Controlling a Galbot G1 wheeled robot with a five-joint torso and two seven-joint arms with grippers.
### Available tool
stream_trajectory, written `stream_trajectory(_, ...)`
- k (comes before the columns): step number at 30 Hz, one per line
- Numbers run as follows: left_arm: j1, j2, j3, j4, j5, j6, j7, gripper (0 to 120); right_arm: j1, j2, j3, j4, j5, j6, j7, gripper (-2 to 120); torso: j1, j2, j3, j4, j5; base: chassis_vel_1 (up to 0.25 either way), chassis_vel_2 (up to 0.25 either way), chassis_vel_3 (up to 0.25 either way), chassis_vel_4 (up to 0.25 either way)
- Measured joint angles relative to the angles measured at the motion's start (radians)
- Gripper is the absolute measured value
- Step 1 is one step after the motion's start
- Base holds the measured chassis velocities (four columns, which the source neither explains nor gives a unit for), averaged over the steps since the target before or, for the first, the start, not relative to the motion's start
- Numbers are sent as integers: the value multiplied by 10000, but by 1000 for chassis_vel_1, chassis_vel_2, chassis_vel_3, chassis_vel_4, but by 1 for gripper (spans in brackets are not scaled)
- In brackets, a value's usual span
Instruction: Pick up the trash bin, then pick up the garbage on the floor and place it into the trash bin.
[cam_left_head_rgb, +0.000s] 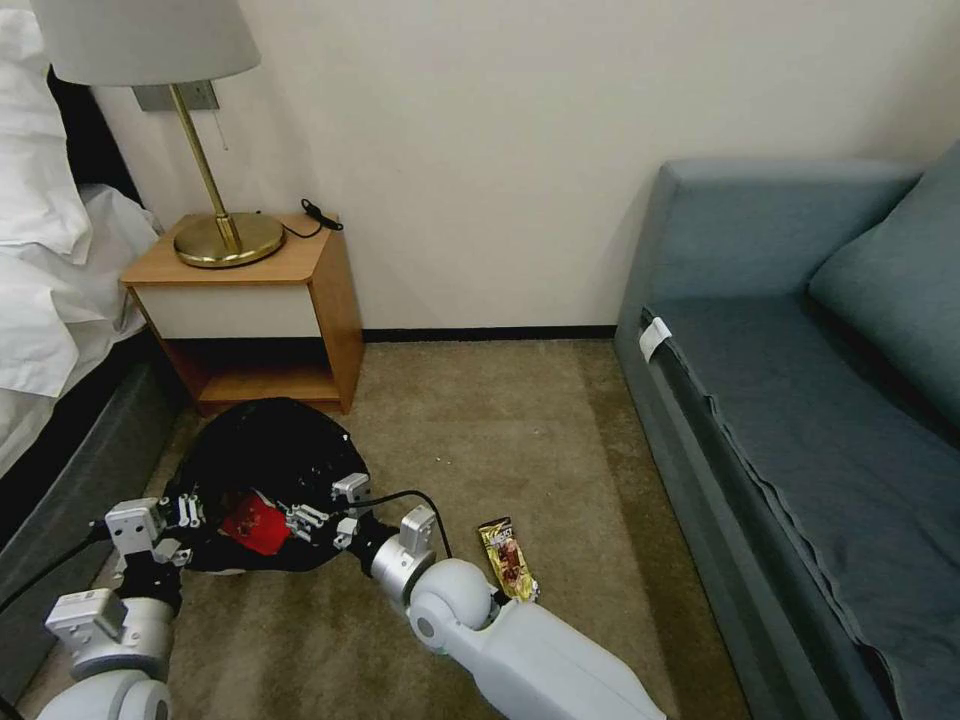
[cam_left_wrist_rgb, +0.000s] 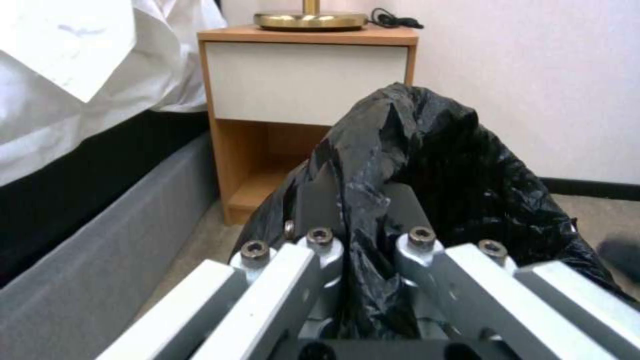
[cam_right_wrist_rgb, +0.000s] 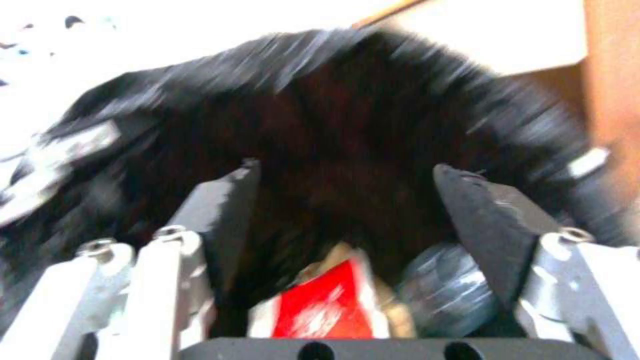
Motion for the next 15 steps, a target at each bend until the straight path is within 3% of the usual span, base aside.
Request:
stream_trajectory(3,-34,24,-48,46,-23,-2,0,4,217,33,263,-73,-574,-392,771,81,0,0,0,0,1,0,0,0,0)
stream_trajectory(4,-61,41,-58,66,-35,-2,-4,4,411,-2,471,-135,-1133,-1281,1788,88,0,0,0,0,0,0,0,0,0)
stream_trajectory(5,-61,41,-58,66,-35,-2,-4,4,411,-2,471,-135,-1133,-1281,1788,88,0,0,0,0,0,0,0,0,0)
stream_trajectory(7,-92,61,-57,110,-40,-2,-12,4,549,-243,605,-158,-1517,-2682,3171,96,0,0,0,0,1,0,0,0,0)
stream_trajectory(8,-92,61,-57,110,-40,-2,-12,4,549,-243,605,-158,-1517,-2682,3171,96,0,0,0,0,1,0,0,0,0)
stream_trajectory(11,-186,165,-115,339,-164,-3,-113,4,419,-884,656,-15,-1582,-4397,4481,100,0,0,0,-1,1,0,0,0,0)
stream_trajectory(15,-326,263,-174,552,-394,20,-321,4,286,-1186,558,140,-1258,-5136,5079,100,0,0,0,-3,0,0,0,0,0)
